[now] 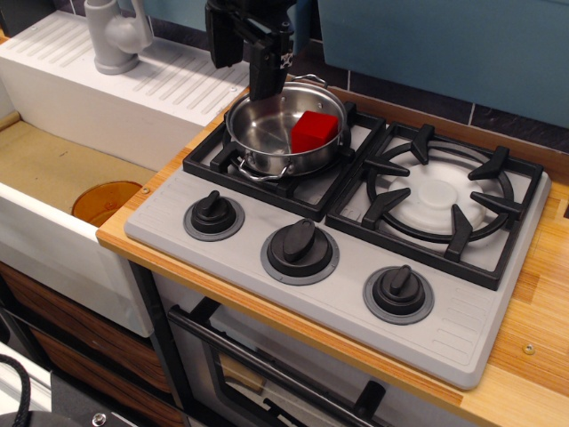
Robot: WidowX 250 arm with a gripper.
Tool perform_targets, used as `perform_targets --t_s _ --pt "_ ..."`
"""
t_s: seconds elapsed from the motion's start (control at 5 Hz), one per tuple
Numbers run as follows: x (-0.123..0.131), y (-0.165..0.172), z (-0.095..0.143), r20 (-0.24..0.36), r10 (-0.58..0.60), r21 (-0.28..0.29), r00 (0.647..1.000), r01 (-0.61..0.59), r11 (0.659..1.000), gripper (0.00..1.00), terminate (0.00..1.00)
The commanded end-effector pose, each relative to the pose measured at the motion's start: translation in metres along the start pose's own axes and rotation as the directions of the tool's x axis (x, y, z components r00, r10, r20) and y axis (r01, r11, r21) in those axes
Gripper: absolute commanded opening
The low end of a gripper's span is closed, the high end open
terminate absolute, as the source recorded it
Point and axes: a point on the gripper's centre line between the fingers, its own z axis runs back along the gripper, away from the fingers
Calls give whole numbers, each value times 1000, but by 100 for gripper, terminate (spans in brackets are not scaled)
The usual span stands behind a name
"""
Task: Put redcube in pan and put pan on stove
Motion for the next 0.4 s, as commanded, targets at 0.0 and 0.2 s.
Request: perform_targets --t_s 0.0,0.2 --pt "10 5 35 53 11 52 999 -13 999 100 0" --pt "13 4 34 21 22 101 1000 -24 995 100 100"
